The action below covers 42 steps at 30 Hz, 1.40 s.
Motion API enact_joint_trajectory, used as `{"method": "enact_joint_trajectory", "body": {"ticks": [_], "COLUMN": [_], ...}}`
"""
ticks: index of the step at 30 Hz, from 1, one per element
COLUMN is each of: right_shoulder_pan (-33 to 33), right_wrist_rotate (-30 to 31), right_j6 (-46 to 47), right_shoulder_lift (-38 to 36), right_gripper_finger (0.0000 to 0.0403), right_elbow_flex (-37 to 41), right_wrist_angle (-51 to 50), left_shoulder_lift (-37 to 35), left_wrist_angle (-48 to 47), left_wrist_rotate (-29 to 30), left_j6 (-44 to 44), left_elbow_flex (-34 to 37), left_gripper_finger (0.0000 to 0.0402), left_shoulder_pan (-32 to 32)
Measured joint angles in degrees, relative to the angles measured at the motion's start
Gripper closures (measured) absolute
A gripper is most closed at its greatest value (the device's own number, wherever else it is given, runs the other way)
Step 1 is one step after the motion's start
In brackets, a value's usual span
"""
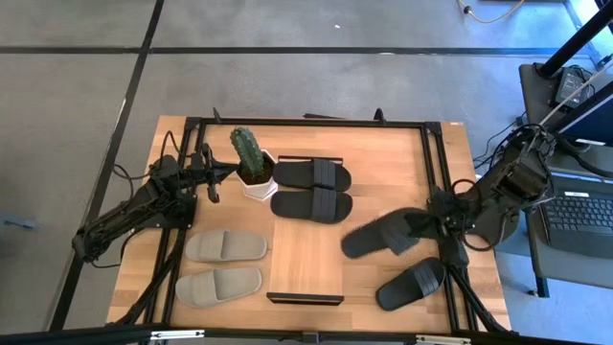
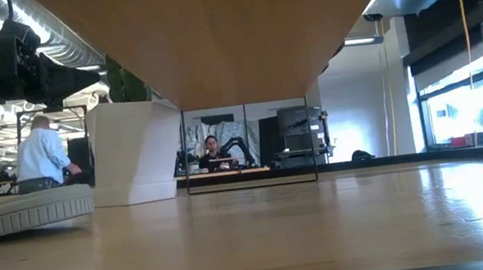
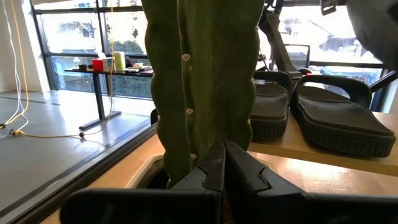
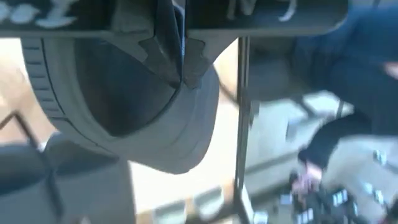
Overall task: Pick and place slides into the shelf
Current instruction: Put the black slide on the shelf
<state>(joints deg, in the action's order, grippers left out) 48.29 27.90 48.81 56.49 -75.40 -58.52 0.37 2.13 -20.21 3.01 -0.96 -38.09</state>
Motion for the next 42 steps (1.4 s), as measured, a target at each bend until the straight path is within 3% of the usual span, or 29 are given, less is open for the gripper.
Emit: {"method": "enact_joint_trajectory", "body": {"ticks": [9,15,30,42], "right_shoulder_pan": [-0.71,-4.23,-12.13,-15.86], "right_wrist_rotate": [9.28,12.78,10.79,3.62], "right_j6": [-14.15,-17.42,5.19,11.68], "right_shoulder_lift": [2.87,8.35,17.99,18.42], "right_gripper_finger": [0.0397,0.0397,0.0397,0.0397], "right_elbow_flex": [2.5,4.98,14.2,25.2], "right_wrist_angle": [27.82,40.61,57.27,75.58], "left_shoulder_lift": [0.01,-0.01,0.01,0.01], "left_wrist_angle": [0.0,0.0,0.0,0.0], "left_wrist_rotate": [0.02,0.01,0.0,-0.22], "left_j6": [0.04,0.04,0.91,2.95], "left_elbow_flex": [0.0,-0.01,0.01,-0.01], "left_gripper_finger": [0.0401,0.0401,0.0401,0.0401], "left_shoulder_pan": [0.01,-0.01,-0.01,-0.01]}}
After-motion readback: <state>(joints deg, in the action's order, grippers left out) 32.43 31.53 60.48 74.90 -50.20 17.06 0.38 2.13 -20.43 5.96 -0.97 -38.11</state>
